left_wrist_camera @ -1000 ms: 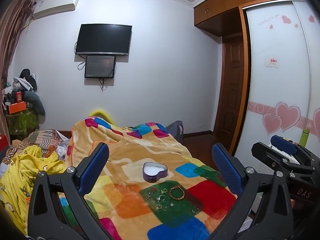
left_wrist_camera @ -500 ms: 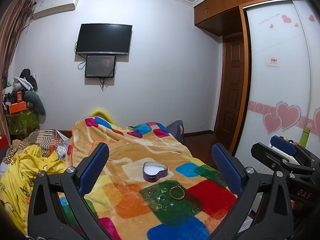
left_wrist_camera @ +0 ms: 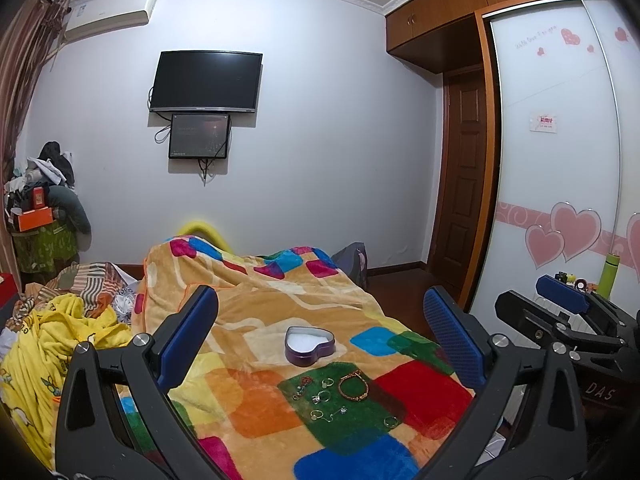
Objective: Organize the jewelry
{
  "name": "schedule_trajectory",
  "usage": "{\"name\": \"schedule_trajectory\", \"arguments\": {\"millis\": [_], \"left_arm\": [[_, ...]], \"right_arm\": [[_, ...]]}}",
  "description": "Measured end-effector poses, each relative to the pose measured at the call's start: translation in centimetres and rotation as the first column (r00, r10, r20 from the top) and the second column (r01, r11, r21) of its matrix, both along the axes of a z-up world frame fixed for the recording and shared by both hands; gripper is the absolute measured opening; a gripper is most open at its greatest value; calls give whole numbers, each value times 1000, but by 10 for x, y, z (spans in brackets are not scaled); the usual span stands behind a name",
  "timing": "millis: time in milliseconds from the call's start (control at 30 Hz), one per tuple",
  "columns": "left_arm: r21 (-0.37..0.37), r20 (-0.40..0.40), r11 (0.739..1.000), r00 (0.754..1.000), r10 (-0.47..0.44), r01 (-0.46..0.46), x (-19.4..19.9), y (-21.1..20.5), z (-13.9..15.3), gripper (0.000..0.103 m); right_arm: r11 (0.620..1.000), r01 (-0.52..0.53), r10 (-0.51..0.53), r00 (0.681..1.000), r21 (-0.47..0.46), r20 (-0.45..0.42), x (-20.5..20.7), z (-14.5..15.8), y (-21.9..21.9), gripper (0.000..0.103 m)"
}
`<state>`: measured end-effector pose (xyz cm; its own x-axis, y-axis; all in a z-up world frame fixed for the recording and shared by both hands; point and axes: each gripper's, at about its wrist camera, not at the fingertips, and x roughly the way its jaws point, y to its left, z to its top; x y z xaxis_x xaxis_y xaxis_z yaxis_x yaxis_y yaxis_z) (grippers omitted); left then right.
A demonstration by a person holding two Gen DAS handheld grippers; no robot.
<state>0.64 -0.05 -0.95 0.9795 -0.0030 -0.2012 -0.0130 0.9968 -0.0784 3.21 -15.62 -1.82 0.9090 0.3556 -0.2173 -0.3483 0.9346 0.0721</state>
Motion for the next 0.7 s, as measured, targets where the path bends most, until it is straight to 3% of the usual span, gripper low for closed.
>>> {"name": "schedule_trajectory", "arguments": {"millis": [700], "left_arm": [[0, -1, 1000, 1000, 0, 0, 0, -2, 3, 103]], "right_arm": [[1000, -1, 1, 1000, 2, -6, 1, -1, 0, 86]]}}
